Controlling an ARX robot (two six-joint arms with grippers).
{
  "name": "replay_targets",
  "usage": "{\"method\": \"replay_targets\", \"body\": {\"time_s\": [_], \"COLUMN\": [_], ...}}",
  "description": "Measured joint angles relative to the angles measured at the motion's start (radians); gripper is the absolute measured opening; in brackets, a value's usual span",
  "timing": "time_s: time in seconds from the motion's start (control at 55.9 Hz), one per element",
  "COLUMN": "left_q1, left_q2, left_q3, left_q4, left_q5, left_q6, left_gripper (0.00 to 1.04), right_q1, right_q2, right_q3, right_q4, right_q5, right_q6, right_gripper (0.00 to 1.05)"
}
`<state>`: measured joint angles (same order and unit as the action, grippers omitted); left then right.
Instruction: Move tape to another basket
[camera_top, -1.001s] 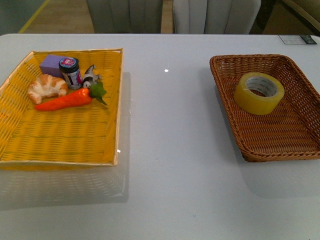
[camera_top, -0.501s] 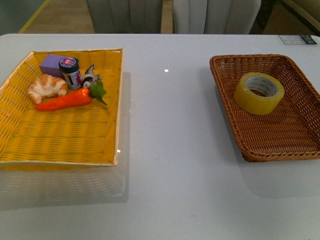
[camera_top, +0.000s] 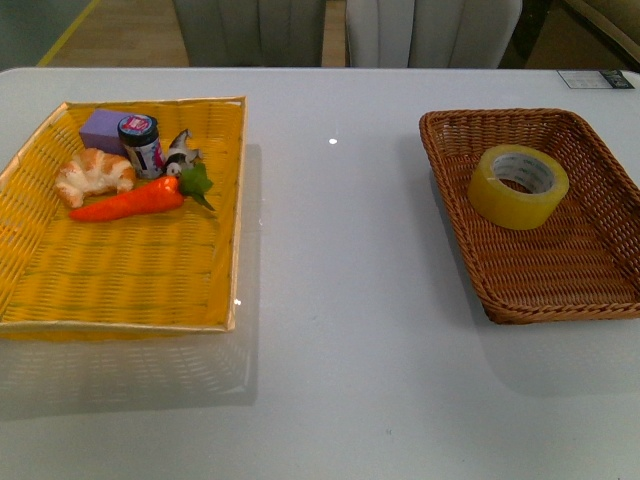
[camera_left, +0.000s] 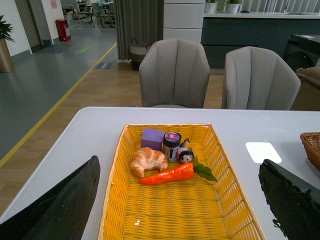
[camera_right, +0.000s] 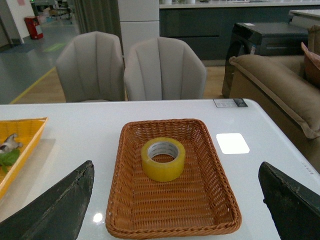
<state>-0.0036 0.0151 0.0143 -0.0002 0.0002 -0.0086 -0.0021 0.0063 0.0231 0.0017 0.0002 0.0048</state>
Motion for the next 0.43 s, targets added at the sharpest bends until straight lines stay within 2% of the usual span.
{"method": "replay_targets", "body": {"time_s": [0.429], "left_q1": [0.0], "left_q2": [0.0], "left_q3": [0.0], "left_q4": [0.0], "left_q5": [0.0], "left_q6": [0.0], "left_gripper": [0.96], "right_q1": [0.0], "right_q2": [0.0], "right_q3": [0.0], "right_q4": [0.0], "right_q5": [0.0], "right_q6": [0.0], "right_gripper": [0.96]}}
